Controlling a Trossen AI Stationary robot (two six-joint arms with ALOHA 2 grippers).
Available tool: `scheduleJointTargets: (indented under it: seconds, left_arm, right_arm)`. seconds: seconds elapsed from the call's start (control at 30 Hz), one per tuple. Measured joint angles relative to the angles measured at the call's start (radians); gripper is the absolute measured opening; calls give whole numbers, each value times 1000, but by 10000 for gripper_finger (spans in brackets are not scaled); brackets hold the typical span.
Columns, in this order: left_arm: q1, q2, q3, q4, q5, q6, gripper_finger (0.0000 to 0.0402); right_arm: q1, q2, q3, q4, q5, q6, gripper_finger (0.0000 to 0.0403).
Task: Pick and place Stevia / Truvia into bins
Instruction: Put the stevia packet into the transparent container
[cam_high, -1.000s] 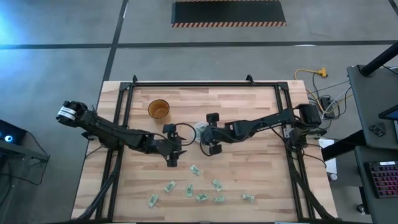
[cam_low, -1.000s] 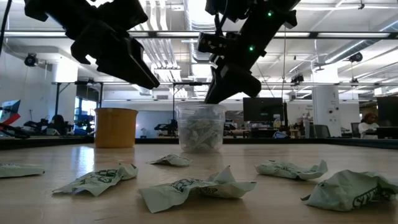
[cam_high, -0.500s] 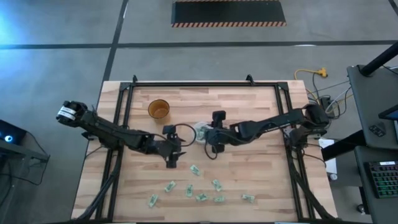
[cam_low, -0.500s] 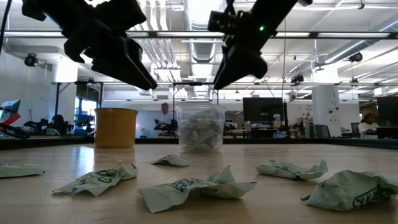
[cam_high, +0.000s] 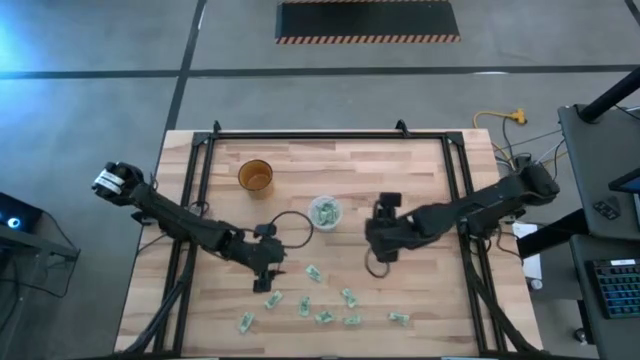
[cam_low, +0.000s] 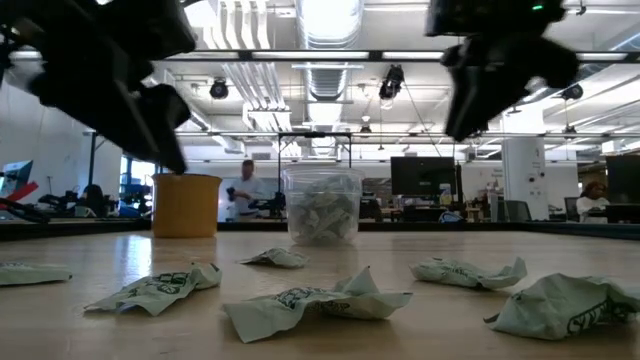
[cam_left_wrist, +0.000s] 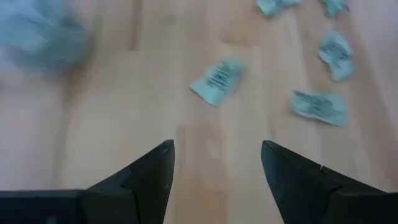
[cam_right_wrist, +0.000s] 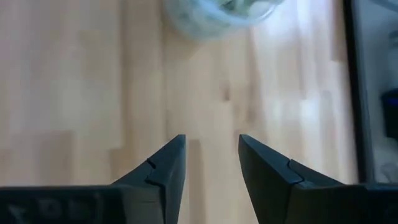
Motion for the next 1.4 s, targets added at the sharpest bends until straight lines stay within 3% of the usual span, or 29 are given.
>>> scheduleJointTargets:
  seconds: [0.2, 0.5, 0.9, 1.4]
  left_arm:
    - [-110, 4, 10, -18, 0, -172, 224]
    - [-248, 43, 11, 15, -54, -280, 224]
    - [-276, 211, 41, 67, -21, -282, 224]
    - [-276, 276, 36, 65, -28, -408, 224]
  right_arm:
    - [83, -119, -112, 3, -61, 93, 129]
    - [134, -254, -181, 19, -80, 222, 115]
    - [135, -274, -214, 59, -79, 222, 99]
    - [135, -274, -214, 64, -80, 222, 94]
